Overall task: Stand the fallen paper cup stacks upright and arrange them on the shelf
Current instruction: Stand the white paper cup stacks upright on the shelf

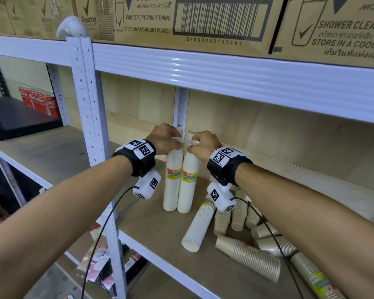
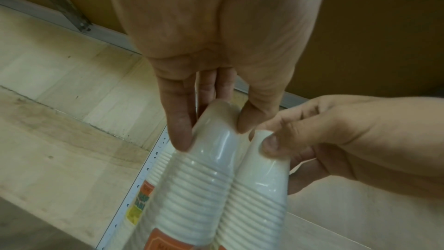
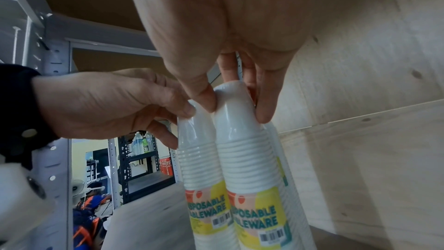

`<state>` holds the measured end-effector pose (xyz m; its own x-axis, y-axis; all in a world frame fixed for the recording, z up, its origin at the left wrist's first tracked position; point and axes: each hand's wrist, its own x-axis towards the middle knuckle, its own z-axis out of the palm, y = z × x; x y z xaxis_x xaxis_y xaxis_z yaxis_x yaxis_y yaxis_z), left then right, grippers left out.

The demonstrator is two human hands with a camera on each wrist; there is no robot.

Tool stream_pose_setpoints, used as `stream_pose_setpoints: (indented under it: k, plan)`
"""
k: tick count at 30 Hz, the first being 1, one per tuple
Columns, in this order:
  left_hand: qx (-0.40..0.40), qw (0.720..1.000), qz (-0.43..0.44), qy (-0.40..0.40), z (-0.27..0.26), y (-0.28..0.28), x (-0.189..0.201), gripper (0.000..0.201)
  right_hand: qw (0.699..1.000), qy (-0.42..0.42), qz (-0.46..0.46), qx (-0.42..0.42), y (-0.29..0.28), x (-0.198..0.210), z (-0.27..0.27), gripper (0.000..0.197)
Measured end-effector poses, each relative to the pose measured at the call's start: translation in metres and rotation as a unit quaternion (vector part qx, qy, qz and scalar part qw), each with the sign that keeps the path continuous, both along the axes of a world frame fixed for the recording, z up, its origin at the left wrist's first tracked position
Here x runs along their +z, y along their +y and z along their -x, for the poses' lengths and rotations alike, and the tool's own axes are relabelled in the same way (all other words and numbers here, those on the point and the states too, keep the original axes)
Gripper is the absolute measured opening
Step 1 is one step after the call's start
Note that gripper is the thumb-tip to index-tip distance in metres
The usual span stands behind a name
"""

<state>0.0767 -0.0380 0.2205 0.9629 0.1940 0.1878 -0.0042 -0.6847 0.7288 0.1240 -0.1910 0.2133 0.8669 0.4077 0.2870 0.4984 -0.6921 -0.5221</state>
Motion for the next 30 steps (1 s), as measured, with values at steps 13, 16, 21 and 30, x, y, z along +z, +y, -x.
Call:
stream_pose_setpoints:
  k: [13, 16, 21, 30]
  plan:
    - [0.019, 1.0, -0.022, -0.005, -0.024, 0.024, -0.003, 0.043, 1.0, -0.01, -0.022, -0.001, 0.017, -0.008, -0.021, 0.025]
    - [0.018, 1.0, -0.022, -0.006, -0.027, 0.026, -0.005, 0.044, 1.0, -0.012, -0.017, -0.001, 0.018, -0.01, -0.026, 0.024]
    - [0.01, 0.999, -0.04, -0.019, -0.027, 0.025, -0.003, 0.038, 1.0, 0.007, -0.013, 0.006, 0.015, -0.006, -0.028, 0.042]
    - [0.012, 0.994, -0.072, -0.08, -0.009, 0.003, 0.033, 0.037, 1.0, 0.011, 0.008, -0.015, -0.026, 0.018, -0.028, 0.048]
